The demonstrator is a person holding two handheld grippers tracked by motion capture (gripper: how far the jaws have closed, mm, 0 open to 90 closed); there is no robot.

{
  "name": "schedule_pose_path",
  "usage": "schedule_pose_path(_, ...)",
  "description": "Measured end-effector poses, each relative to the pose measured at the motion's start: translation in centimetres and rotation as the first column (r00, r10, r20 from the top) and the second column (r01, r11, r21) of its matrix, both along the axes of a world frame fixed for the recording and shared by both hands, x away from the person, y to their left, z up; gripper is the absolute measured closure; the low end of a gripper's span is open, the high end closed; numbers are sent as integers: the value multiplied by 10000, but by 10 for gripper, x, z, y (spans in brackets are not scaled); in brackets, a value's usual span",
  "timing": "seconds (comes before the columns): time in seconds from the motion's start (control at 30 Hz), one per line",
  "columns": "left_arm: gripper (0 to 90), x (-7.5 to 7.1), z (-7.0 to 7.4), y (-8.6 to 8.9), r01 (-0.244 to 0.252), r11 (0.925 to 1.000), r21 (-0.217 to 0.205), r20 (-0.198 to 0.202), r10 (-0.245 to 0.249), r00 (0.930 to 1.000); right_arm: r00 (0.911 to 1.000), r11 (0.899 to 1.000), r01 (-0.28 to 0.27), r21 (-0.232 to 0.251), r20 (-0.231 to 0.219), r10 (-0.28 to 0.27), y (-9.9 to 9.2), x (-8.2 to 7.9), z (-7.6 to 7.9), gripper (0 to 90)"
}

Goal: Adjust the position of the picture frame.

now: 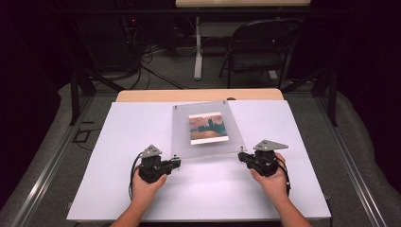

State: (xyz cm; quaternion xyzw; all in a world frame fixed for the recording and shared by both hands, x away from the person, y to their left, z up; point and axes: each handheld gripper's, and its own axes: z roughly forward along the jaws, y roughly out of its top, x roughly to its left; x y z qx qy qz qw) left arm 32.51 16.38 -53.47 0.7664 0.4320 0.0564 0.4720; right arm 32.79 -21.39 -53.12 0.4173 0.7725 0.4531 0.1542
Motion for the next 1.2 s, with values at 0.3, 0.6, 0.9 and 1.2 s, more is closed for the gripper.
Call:
schedule_pose_path(0.3, 837, 6, -5, 7, -149, 9996, 244, -314, 157, 9994, 9996, 9994, -203, -282, -224, 197, 13, -7, -6, 855)
schedule_pose_path(0.6, 833, 15, -11, 3, -345, 9991, 239, -388, 354, 9986, 9994, 9992, -10, -405, -343, -4, 13, 0, -12, 855)
schedule_pose_path(0.9, 829, 24, -14, 3, -483, 9986, 212, -420, 491, 9979, 9993, 9989, 113, -447, -346, -128, 14, 7, -15, 855)
schedule_pose_path(1.2, 827, 25, -18, -2, -425, 9986, 302, -463, 439, 9980, 9991, 9980, 198, -596, -372, -221, 12, 10, -17, 854)
